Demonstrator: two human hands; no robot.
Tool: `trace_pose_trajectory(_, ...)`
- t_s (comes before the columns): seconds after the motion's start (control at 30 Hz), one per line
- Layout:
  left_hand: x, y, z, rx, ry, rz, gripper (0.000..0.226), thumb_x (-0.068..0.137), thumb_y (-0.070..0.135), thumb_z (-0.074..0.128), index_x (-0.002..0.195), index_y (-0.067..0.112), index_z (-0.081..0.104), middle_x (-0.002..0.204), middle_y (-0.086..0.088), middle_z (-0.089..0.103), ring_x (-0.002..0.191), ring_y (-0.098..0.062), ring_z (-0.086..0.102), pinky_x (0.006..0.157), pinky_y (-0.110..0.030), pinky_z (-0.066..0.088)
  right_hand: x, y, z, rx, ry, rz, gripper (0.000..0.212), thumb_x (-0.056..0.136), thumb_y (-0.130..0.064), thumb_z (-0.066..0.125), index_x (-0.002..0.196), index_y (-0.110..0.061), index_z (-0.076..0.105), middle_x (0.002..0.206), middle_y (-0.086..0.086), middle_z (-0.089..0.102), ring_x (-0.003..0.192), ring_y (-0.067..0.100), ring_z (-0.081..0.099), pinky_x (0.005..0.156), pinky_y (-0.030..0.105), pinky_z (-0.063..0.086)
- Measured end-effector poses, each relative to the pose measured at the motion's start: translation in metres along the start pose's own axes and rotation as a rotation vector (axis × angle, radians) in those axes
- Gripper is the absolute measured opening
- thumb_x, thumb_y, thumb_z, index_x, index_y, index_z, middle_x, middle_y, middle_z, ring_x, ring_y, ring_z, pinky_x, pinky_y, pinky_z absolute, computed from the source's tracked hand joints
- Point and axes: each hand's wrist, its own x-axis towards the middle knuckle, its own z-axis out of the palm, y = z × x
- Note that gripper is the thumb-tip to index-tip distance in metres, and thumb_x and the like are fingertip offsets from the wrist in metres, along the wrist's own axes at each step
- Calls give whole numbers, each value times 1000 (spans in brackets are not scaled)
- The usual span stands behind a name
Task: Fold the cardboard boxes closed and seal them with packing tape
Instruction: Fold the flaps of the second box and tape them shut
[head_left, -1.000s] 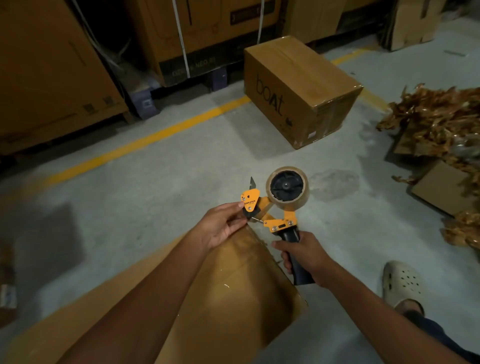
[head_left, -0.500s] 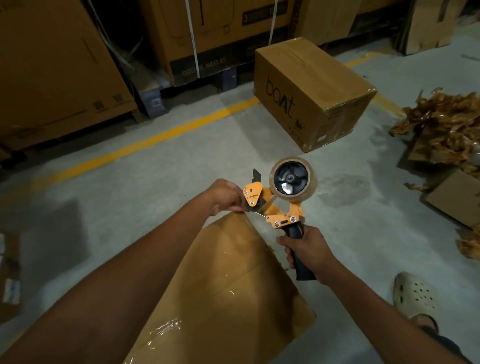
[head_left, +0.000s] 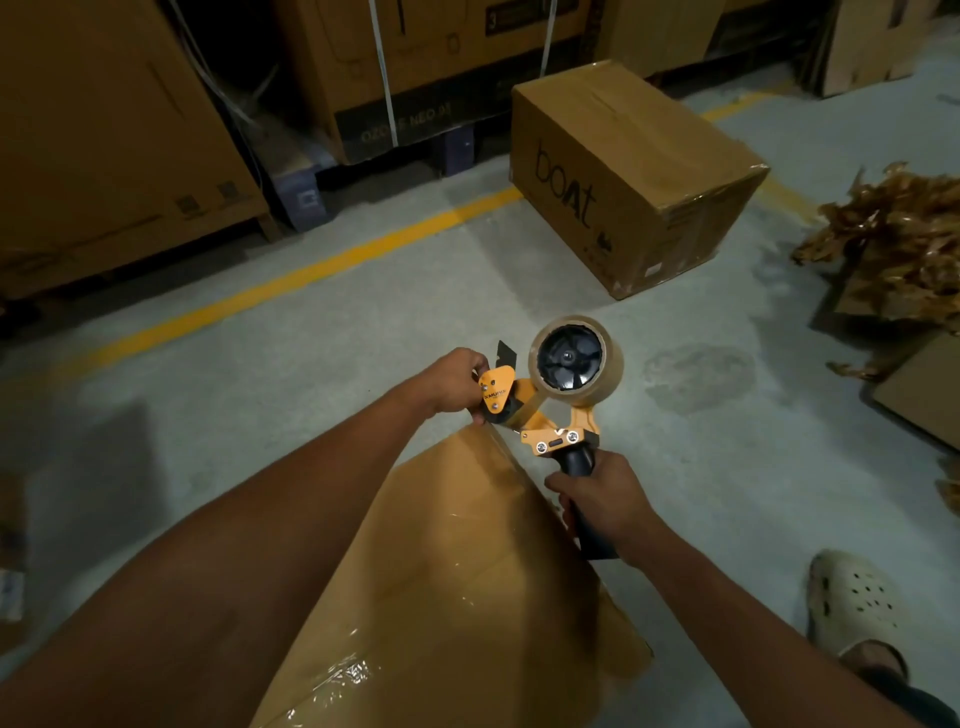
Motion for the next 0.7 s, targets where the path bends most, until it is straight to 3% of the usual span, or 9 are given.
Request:
trace_pose_trajectory(0.13, 1, -4, -1, 20, -39, 13, 18, 84, -5, 64, 87, 11, 57, 90, -24, 72, 65, -20, 67, 55, -24, 40, 0, 0, -2, 28, -35, 24, 14, 81, -11, 72, 89, -4, 64, 62, 9, 65, 53, 23, 62, 66, 44, 56)
trace_pose_trajectory(0.33, 6, -11, 3, 47, -38, 25, 16, 86, -6, 63, 100, 1, 60, 87, -19, 69, 53, -17, 62, 46, -20, 43, -2, -1, -2, 40, -67, 34, 11, 82, -10, 70, 88, -4, 63, 64, 10, 64, 54, 21, 61, 63, 39, 55)
trace_pose_trajectory(0.43, 6, -27, 8, 93, -14, 14, 15, 87, -8, 61, 98, 1, 64, 89, -16, 67, 68, -23, 64, 55, -25, 51, -3, -4, -5, 59, -94, 45, 9, 85, -7, 68, 82, -1, 62, 61, 13, 62, 50, 23, 57, 58, 36, 52)
trace_pose_trajectory(0.57, 1, -52, 14, 118, 142, 21, 25, 83, -7, 69, 104, 6, 71, 105, -7, 66, 100, -21, 63, 83, -28, 52, -2, -6, -6, 82, -113, 53, 11, 85, -6, 67, 79, 0, 60, 60, 14, 60, 49, 26, 56, 57, 36, 51)
trace_pose_trajectory(0.63, -4, -52, 17, -34, 283, 67, 32, 87, -9, 63, 115, 5, 68, 111, -9, 69, 101, -20, 65, 88, -29, 53, -1, -4, -6, 88, -112, 53, 11, 84, -6, 67, 79, 0, 60, 60, 14, 61, 50, 27, 56, 56, 36, 51)
trace_pose_trajectory(0.7, -10, -45, 20, -272, 330, 67, 35, 92, -9, 52, 122, 7, 63, 104, -9, 73, 91, -18, 70, 81, -27, 54, 0, -3, -6, 100, -111, 51, 10, 84, -5, 67, 79, 0, 60, 61, 15, 61, 50, 27, 56, 55, 36, 51)
